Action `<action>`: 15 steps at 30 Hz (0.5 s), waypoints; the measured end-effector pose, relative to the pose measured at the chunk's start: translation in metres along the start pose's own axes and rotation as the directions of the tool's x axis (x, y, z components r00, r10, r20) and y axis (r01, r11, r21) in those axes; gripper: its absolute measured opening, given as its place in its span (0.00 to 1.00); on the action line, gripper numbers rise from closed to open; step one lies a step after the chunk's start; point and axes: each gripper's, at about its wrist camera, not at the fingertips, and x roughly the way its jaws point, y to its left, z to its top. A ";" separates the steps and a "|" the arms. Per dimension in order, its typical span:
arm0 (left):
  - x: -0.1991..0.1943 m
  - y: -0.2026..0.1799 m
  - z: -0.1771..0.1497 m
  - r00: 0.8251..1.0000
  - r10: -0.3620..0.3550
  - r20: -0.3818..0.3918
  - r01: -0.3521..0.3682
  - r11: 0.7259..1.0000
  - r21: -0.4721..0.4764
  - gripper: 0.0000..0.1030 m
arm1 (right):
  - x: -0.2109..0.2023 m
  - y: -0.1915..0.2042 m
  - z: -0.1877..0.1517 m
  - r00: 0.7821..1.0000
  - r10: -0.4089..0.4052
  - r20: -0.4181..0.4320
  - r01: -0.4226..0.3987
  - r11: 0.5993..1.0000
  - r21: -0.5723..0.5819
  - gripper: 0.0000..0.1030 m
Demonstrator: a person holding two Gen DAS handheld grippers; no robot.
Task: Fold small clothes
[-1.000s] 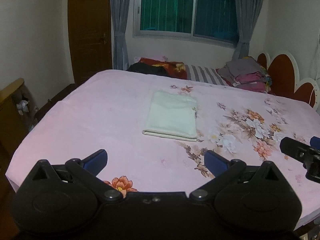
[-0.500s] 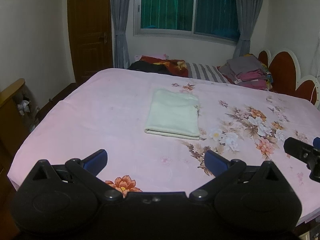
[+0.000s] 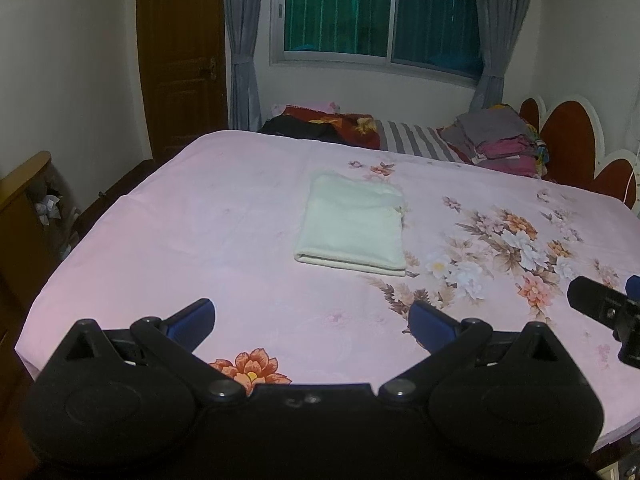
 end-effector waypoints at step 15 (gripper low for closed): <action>0.003 -0.001 0.001 1.000 -0.004 -0.006 0.004 1.000 0.005 1.00 | 0.006 0.000 0.000 1.000 0.006 -0.009 -0.006 1.000 -0.002 1.00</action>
